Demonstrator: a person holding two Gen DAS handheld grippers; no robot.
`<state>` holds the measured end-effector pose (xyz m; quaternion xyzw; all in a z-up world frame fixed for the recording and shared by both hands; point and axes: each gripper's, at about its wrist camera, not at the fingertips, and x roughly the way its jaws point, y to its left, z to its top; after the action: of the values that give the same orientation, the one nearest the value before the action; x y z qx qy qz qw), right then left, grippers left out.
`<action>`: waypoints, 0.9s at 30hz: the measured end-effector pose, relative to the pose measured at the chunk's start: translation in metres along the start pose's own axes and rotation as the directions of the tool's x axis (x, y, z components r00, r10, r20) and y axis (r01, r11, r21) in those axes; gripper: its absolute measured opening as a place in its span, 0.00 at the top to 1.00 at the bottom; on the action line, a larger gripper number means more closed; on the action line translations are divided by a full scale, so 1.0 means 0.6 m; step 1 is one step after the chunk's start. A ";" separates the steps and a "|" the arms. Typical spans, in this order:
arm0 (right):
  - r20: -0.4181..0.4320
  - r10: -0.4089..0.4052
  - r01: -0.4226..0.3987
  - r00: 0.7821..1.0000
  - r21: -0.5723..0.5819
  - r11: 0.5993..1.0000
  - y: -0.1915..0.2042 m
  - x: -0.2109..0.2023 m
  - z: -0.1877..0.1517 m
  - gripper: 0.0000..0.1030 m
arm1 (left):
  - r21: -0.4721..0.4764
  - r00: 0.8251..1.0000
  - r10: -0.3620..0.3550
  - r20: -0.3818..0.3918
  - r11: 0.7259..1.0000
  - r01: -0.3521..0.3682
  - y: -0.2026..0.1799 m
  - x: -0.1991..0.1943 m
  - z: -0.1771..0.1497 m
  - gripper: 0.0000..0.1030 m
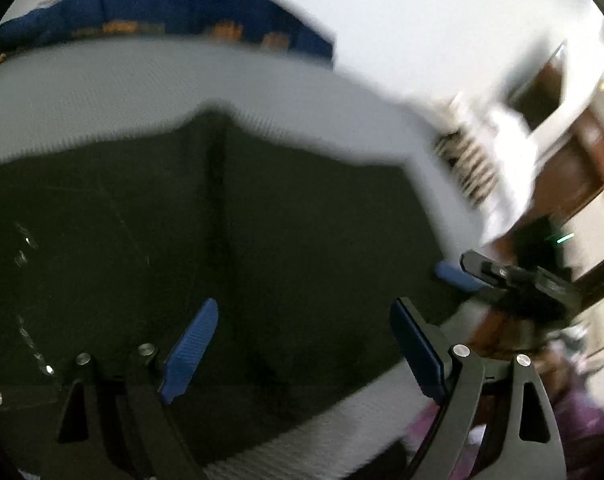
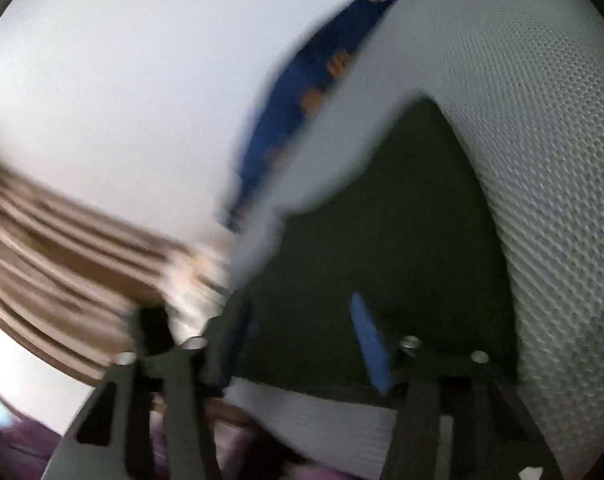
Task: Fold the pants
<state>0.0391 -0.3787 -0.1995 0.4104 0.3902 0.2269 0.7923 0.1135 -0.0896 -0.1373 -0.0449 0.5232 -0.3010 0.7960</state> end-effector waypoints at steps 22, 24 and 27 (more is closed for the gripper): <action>-0.211 -0.244 -0.004 0.947 -0.763 0.647 0.447 0.326 -0.189 0.08 | -0.703 0.826 0.469 0.312 0.699 -0.131 0.454 -0.383 -0.171 0.11; -0.181 -0.314 0.023 0.932 -0.835 0.550 0.474 0.356 -0.233 0.08 | -0.704 0.841 0.445 0.309 0.701 -0.113 0.478 -0.372 -0.183 0.11; -0.147 -0.387 0.037 0.910 -0.902 0.429 0.496 0.391 -0.284 0.08 | -0.625 0.905 0.257 0.339 0.781 0.013 0.498 -0.353 -0.176 0.11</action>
<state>0.0291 0.0279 -0.1155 -0.1591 0.3919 0.3581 0.8324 0.0941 0.2911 -0.1293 -0.3276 0.4168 -0.0452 0.8467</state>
